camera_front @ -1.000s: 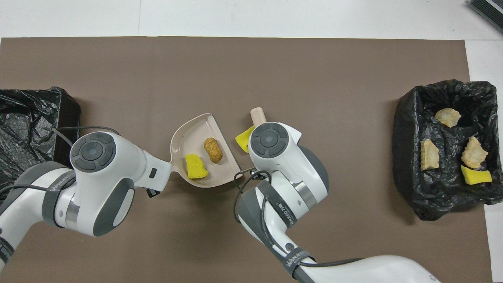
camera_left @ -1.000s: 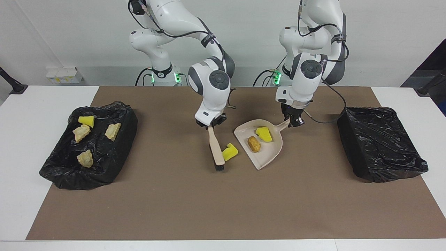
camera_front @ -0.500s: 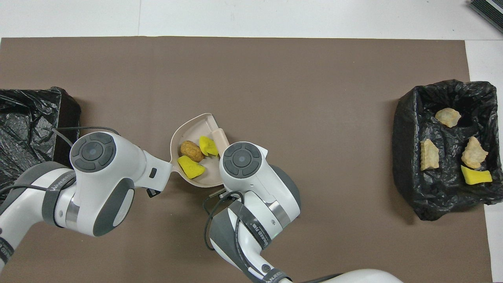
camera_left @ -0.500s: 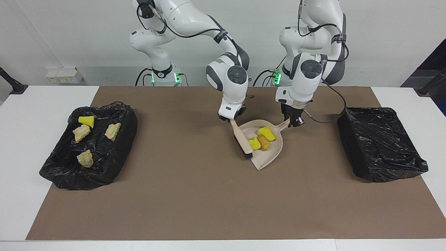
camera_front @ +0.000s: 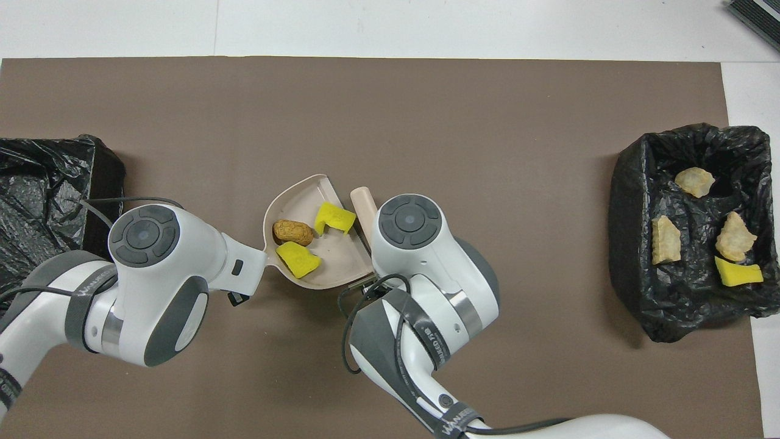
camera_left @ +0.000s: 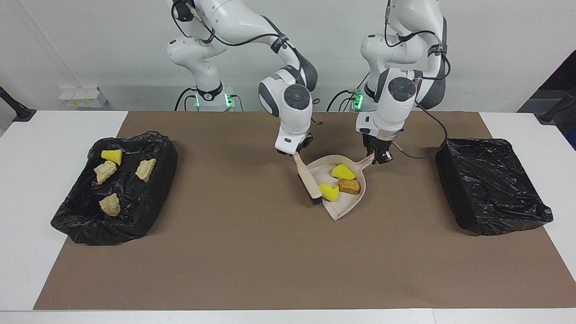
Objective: Sweep and dump trash in bin
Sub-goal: 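Carry the loaded dustpan with the left gripper over the nearer bin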
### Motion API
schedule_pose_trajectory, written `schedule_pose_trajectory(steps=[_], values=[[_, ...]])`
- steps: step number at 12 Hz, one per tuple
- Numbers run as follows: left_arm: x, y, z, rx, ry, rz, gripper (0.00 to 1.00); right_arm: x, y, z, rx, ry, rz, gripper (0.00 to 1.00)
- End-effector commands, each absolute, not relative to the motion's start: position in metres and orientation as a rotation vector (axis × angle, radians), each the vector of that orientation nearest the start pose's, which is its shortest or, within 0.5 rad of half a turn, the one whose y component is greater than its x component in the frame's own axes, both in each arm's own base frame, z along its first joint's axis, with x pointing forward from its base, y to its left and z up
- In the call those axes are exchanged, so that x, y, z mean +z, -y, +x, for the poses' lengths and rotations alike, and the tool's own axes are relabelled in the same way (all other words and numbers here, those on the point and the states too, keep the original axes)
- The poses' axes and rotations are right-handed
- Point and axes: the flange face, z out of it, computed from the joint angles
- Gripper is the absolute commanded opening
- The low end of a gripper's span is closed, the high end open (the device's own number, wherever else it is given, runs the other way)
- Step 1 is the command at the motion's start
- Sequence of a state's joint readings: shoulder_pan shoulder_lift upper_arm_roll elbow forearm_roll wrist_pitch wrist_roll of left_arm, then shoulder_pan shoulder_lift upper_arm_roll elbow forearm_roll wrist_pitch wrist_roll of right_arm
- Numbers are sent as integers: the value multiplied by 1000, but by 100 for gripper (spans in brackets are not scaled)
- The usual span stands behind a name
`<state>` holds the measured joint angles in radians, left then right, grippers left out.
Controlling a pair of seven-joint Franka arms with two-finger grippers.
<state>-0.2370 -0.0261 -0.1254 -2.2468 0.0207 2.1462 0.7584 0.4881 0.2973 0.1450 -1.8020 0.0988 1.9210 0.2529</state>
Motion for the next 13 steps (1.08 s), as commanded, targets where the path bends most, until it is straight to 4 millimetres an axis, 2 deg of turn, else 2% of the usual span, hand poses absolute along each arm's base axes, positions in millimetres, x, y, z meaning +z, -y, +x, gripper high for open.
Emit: schedule_pose_trajectory(steps=[1, 4, 5, 7, 10, 11, 13], values=[[375, 174, 474, 78, -1564, -2715, 0, 408, -336, 493, 345, 501, -3035, 0], [378, 171, 480, 41, -1383, -2844, 0, 426, -320, 490, 352, 515, -3094, 0], [386, 157, 487, -2, -1279, -2912, 0, 432, -319, 487, 356, 520, -3101, 0], [416, 126, 502, -79, -1160, -2965, 0, 434, -315, 482, 390, 499, -3112, 0], [452, 86, 511, -136, -948, -3027, 0, 429, -320, 466, 385, 436, -3125, 0], [463, 75, 513, -118, -912, -3041, 0, 430, -323, 461, 375, 412, -3128, 0], [487, 42, 520, -119, -825, -3063, 0, 430, -345, 440, 332, 393, -3134, 0]])
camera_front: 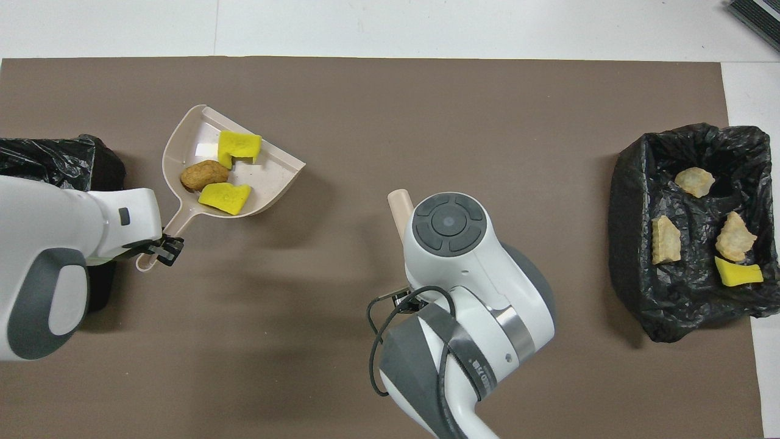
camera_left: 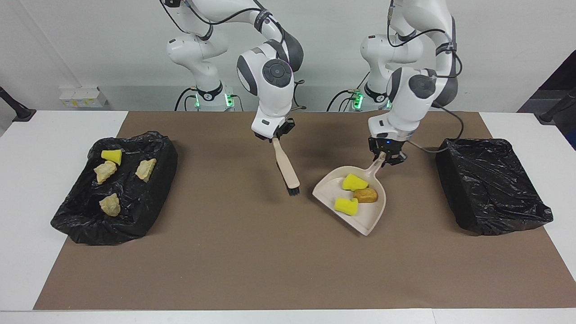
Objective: Sweep and dump trash in bin
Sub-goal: 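Carry the loaded dustpan with the left gripper over the nearer bin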
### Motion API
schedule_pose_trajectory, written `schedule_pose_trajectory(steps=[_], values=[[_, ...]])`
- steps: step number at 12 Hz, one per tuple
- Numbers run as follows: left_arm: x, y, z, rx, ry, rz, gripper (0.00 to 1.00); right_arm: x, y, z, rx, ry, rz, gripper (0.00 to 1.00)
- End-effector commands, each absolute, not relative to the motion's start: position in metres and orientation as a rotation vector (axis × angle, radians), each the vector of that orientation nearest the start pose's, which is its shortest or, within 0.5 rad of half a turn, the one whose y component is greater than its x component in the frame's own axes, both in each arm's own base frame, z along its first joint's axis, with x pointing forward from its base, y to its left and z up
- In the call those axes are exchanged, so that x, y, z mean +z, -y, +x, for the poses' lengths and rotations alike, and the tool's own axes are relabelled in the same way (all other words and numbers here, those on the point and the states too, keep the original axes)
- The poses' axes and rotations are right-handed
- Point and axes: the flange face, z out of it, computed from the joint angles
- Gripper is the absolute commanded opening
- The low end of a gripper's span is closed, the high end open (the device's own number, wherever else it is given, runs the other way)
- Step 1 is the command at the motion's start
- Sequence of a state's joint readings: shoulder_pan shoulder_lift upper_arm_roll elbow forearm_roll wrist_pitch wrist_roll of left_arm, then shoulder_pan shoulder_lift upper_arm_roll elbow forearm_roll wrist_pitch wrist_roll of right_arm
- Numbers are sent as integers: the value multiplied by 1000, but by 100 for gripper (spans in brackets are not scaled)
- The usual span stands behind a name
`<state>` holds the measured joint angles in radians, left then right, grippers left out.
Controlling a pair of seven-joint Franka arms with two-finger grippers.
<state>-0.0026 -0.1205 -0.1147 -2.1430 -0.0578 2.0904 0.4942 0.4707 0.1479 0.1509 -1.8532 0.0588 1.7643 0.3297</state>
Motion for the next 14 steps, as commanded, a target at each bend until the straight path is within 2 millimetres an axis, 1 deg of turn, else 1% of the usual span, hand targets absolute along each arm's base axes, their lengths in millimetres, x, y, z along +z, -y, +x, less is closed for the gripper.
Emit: schedule_pose_trajectory(steps=[1, 3, 4, 5, 6, 7, 8, 9, 11, 12, 13, 14], values=[[494, 28, 521, -113, -794, -3072, 0, 427, -364, 425, 335, 377, -3147, 0], [502, 8, 524, -135, -737, -3081, 0, 415, -397, 404, 314, 321, -3162, 0], [506, -8, 526, -148, -692, -3087, 0, 406, -417, 390, 312, 286, -3174, 0], [512, -19, 527, -167, -661, -3089, 0, 399, -435, 378, 289, 218, -3179, 0], [520, -31, 528, -190, -625, -3089, 0, 391, -451, 364, 272, 194, -3178, 0], [523, -45, 528, -200, -585, -3094, 0, 384, -459, 357, 278, 163, -3179, 0], [527, -61, 528, -211, -574, -3089, 0, 376, -461, 356, 303, 85, -3172, 0], [529, -79, 525, -216, -629, -3070, 0, 371, -463, 353, 340, 16, -3135, 0], [531, -127, 514, -216, -754, -3023, 0, 358, -462, 349, 401, -15, -3115, 0], [531, -144, 506, -192, -794, -3019, 0, 354, -461, 347, 421, -8, -3112, 0], [532, -155, 499, -181, -793, -3021, 0, 353, -461, 347, 444, -24, -3097, 0], [533, -167, 494, -178, -769, -3026, 0, 351, -461, 345, 464, -5, -3085, 0]])
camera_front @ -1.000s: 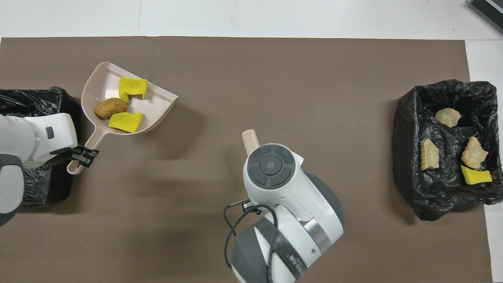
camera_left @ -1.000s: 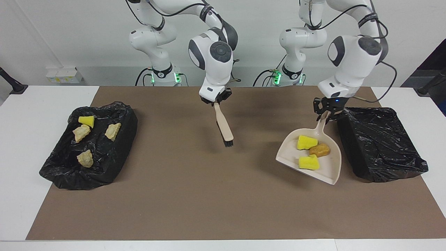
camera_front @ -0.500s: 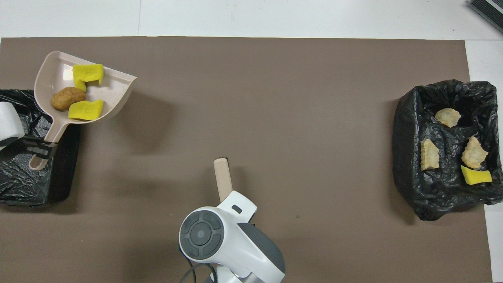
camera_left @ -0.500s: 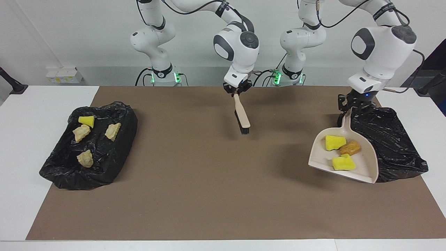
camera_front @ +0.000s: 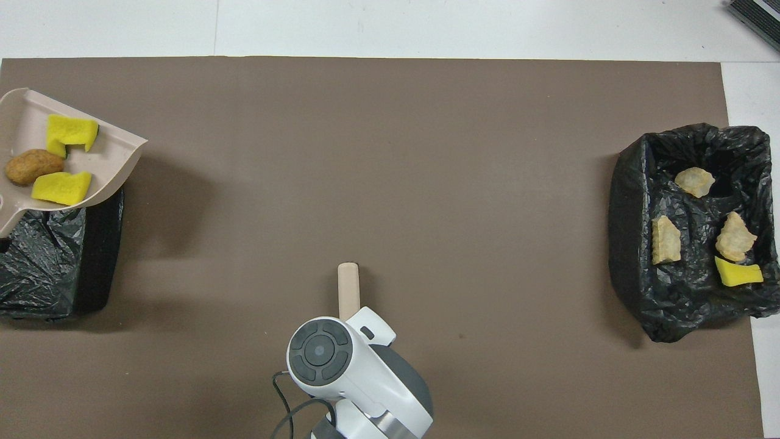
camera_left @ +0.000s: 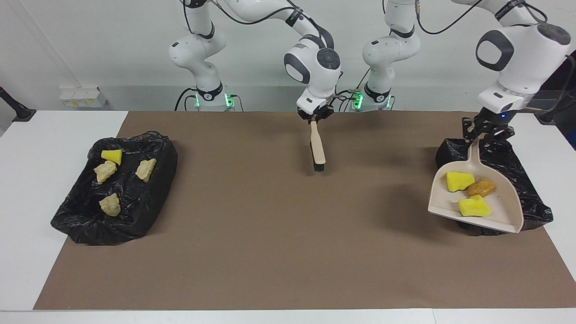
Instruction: Sweep and dump trash in bin
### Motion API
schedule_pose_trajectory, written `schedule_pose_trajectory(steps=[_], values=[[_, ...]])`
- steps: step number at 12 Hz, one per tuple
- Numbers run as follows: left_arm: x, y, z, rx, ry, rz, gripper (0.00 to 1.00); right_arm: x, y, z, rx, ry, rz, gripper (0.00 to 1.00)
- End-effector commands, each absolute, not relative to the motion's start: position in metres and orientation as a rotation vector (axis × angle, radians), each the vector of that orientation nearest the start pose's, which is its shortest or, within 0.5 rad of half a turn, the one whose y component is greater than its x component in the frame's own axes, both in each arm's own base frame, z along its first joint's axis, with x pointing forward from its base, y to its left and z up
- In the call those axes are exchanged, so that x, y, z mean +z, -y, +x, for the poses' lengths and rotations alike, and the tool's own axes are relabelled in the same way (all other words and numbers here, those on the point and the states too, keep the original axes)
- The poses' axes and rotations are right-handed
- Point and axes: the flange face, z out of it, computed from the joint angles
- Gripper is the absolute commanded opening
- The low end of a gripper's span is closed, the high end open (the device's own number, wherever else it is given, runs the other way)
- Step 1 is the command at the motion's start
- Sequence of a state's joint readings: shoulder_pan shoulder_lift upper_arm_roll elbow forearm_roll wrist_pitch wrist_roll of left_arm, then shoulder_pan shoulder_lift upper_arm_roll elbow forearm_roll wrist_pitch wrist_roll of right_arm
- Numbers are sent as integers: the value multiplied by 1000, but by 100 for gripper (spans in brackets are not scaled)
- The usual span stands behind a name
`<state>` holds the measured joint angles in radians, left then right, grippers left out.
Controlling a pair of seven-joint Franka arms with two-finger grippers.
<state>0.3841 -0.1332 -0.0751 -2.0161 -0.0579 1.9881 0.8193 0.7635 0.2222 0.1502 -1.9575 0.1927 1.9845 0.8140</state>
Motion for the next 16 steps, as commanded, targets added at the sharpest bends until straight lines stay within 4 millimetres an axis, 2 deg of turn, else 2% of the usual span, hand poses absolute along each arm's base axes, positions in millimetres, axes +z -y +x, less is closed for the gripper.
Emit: schedule_pose_trajectory(steps=[1, 3, 4, 5, 8, 10, 12, 15, 16], values=[[534, -174, 492, -171, -785, -3012, 0, 348, -460, 344, 477, 21, -3080, 0], [536, -197, 486, -135, -826, -2946, 0, 335, -458, 342, 461, 18, -3076, 0], [537, -214, 478, -71, -850, -2890, 0, 338, -459, 343, 467, 19, -3076, 81], [539, -231, 471, -8, -909, -2824, 0, 341, -461, 344, 460, 3, -3076, 100], [547, -262, 457, 170, -1001, -2663, 0, 371, -469, 352, 462, 21, -3073, 100], [551, -268, 452, 347, -1033, -2525, 0, 395, -464, 362, 461, 24, -3079, 100], [554, -264, 453, 478, -1058, -2414, 0, 427, -444, 379, 416, -15, -3058, 100], [559, -224, 473, 611, -1154, -2213, 0, 462, -403, 409, 362, 21, -3070, 100], [559, -222, 474, 625, -1152, -2192, 0, 478, -387, 425, 346, 54, -3056, 100]])
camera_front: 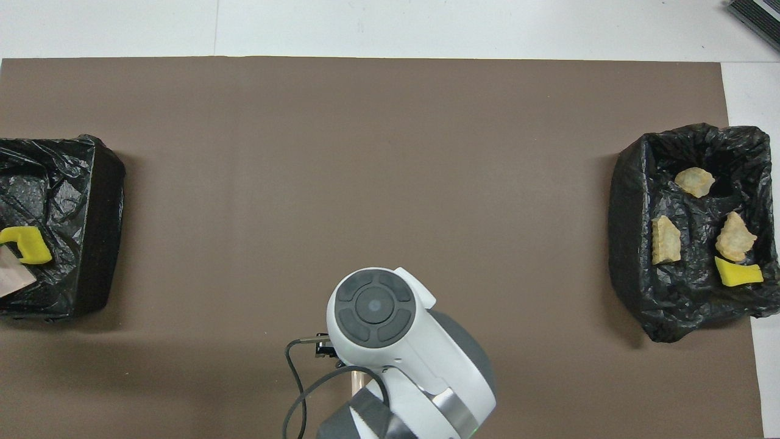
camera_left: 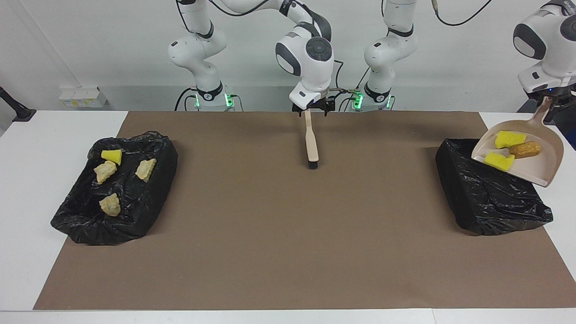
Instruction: Sweep and dump trash in bin
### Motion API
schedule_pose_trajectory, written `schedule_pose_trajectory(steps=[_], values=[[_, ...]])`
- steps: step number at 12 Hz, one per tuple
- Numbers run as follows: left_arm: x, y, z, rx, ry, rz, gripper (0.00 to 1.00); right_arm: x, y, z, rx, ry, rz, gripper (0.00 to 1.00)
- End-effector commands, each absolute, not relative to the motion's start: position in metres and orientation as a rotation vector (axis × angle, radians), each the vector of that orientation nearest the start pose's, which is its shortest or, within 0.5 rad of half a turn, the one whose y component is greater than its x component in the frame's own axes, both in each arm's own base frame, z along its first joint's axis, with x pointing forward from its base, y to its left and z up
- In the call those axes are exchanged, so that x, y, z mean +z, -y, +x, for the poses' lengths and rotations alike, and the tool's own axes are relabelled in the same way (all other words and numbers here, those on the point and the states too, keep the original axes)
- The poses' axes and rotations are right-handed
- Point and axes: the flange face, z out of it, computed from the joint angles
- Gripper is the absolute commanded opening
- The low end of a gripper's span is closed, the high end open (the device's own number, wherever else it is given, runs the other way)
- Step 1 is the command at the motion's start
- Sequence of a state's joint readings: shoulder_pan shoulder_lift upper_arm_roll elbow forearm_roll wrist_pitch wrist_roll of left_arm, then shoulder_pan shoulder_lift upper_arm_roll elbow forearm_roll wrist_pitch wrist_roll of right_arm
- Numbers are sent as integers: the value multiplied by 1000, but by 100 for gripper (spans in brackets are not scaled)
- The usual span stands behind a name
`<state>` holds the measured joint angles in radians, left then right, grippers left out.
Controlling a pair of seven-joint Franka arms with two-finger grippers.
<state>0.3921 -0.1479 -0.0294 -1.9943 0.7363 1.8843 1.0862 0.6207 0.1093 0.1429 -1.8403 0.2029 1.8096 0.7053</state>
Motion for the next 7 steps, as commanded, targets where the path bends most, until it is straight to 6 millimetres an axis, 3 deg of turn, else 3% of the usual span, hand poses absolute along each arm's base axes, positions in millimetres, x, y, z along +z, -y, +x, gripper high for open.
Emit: schedule_pose_trajectory(steps=[1, 4, 6, 7], values=[[563, -217, 479, 653, -1163, -2120, 0, 489, -373, 439, 337, 87, -3055, 100], [575, -194, 505, 622, -1196, -2036, 0, 514, -337, 472, 245, 125, -3082, 100], [589, -185, 522, 659, -1203, -1907, 0, 515, -306, 493, 223, 198, -3082, 100], [597, -167, 530, 672, -1218, -1818, 0, 515, -288, 504, 210, 215, -3088, 100]])
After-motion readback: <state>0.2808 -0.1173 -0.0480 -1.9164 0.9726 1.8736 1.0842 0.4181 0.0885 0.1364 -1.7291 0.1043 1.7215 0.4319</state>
